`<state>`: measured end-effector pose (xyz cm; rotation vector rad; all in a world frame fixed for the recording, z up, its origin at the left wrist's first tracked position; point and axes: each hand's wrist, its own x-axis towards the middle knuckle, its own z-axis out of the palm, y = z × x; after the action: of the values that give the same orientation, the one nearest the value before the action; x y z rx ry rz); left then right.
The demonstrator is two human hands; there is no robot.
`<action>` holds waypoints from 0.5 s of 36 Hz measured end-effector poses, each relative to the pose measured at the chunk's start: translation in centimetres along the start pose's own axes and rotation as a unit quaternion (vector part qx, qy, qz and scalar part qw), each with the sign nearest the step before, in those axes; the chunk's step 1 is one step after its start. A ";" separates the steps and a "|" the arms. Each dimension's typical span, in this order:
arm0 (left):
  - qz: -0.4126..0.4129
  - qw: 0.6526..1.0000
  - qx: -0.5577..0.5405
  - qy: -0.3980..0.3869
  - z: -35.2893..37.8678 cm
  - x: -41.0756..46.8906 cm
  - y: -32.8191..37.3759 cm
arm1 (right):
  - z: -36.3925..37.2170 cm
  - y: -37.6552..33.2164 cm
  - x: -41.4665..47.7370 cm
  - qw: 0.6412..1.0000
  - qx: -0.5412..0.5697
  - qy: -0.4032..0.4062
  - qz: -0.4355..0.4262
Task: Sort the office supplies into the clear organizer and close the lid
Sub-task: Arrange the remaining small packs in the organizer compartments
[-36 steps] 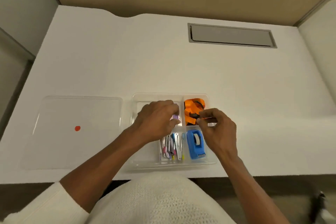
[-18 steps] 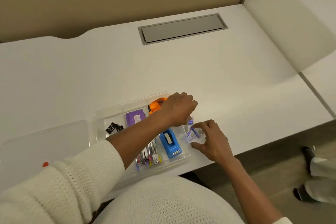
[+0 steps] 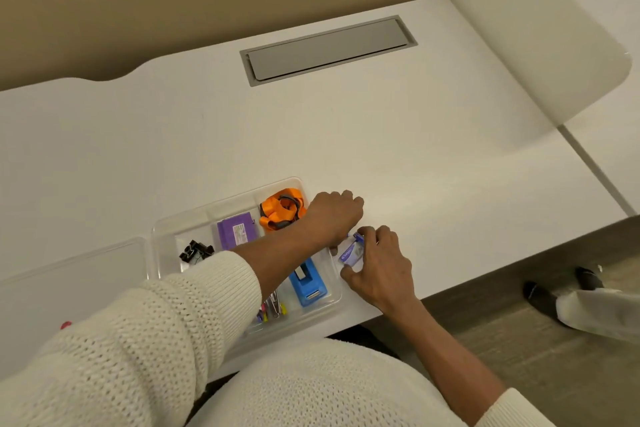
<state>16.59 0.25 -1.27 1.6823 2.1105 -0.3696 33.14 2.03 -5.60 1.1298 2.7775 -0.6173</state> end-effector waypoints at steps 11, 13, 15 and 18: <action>-0.005 0.995 -0.067 -0.076 0.5 0.8 -0.4 | -0.2 0.8 0.5 0.999 0.041 -0.026 0.014; -0.001 0.994 -0.080 -0.075 0.5 0.9 -0.4 | -0.2 1.0 0.6 0.998 0.064 -0.023 0.009; -0.006 0.993 -0.100 -0.070 0.4 0.9 -0.5 | -0.2 1.2 0.9 0.996 0.087 -0.025 0.003; -0.012 0.989 -0.137 -0.046 0.2 0.8 -0.8 | -0.3 1.5 1.3 0.993 0.106 -0.047 0.006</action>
<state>15.65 0.67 -1.90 1.4553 2.0121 -0.1512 33.21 3.99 -6.09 1.1204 2.6728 -0.9563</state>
